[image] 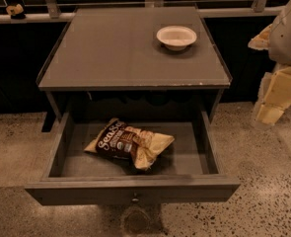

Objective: Pick brown chip bag from top drawer and place on counter

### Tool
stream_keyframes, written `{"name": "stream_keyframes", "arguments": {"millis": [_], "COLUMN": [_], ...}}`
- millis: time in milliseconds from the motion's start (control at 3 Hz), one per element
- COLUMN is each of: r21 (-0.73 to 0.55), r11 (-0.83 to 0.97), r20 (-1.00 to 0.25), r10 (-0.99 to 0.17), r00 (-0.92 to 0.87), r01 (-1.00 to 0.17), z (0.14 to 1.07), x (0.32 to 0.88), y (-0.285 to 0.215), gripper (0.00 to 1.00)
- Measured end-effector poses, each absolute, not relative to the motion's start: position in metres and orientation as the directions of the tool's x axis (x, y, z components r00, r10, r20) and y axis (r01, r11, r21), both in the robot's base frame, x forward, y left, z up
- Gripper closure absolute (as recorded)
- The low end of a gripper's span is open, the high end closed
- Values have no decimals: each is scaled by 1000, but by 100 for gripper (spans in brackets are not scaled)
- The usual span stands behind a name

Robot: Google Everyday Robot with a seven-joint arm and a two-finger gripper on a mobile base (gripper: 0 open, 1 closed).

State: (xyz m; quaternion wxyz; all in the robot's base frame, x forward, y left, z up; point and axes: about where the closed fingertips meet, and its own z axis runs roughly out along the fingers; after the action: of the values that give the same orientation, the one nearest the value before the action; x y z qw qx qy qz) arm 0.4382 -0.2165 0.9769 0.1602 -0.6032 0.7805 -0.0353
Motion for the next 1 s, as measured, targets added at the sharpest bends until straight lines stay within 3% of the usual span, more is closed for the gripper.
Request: {"name": "stream_keyframes", "arguments": {"millis": [1000], "r21": [-286], "r11": [336], "r20": [-248], "r10": [-931], "r00": [-269], "r01": [-897], "z": [974], "x": [428], "y": [-229], "gripper": [0]}}
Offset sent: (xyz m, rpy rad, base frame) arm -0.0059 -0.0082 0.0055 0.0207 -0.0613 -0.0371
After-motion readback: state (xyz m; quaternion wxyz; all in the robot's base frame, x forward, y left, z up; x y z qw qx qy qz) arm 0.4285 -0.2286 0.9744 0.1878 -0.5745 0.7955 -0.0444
